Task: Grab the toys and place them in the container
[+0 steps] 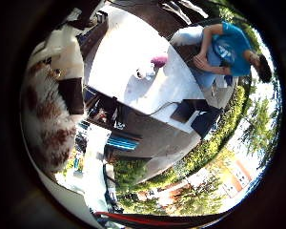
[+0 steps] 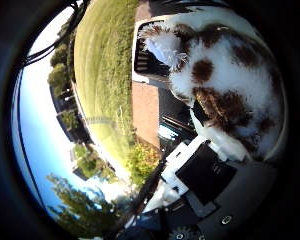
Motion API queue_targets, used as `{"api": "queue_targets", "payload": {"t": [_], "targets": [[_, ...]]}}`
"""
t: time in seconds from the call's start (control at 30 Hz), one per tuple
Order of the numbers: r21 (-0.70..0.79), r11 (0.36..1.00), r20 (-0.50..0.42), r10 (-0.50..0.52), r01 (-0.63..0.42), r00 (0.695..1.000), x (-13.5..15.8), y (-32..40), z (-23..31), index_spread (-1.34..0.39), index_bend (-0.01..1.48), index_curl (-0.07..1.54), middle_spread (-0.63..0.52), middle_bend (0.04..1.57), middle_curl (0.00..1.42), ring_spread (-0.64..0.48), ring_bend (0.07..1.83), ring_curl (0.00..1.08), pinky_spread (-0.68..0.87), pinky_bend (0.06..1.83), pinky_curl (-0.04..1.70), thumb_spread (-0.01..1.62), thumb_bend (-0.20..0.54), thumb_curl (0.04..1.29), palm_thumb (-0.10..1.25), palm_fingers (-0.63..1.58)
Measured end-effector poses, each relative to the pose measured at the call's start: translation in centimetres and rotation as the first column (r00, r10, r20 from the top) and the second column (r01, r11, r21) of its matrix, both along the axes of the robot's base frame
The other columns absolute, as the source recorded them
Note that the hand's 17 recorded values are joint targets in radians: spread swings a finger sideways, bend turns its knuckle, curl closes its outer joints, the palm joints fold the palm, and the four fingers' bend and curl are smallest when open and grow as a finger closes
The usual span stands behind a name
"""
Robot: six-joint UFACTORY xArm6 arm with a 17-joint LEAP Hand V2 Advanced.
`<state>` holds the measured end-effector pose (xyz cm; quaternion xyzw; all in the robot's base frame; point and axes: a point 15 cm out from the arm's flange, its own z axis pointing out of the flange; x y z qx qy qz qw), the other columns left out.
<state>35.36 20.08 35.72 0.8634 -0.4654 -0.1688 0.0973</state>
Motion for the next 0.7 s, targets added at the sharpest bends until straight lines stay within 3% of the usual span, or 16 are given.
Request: {"api": "queue_targets", "payload": {"t": [0.17,0.3,0.53,0.6,0.7], "targets": [[0.022,0.997,0.06,0.07,-0.071,0.996,1.4,10.2,-3.5,-0.97,0.99,0.61,-0.26,1.31,1.19,-0.15,1.56,0.93,0.12,1.68,0.9,1.18,-0.01,0.81,0.98,0.63],[0.093,0.994,0.193,0.038,-0.056,0.98,4.7,16.9,-7.5,-0.98,0.95,0.71,-0.26,1.34,1.17,-0.15,1.58,0.92,0.12,1.7,0.9,1.16,-0.016,0.82,0.97,0.62],[0.125,0.991,0.263,0.013,-0.048,0.965,7.3,24.2,-18.6,-0.95,0.91,0.86,-0.23,1.32,1.11,-0.1,1.57,0.86,0.14,1.61,0.88,1.14,-0.034,0.76,0.87,0.62],[0.105,0.994,0.244,0.007,-0.033,0.97,7.8,23.6,-21.5,-0.89,0.85,0.89,-0.21,1.24,1.05,-0.04,1.5,0.8,0.17,1.55,0.84,1.14,-0.034,0.72,0.85,0.61],[0.118,0.993,0.263,-0.009,-0.022,0.965,9.5,23.5,-24.1,-0.71,0.74,0.88,-0.16,0.97,0.91,0.05,1.33,0.74,0.24,1.42,0.82,1.13,-0.044,0.68,0.8,0.19]]}}
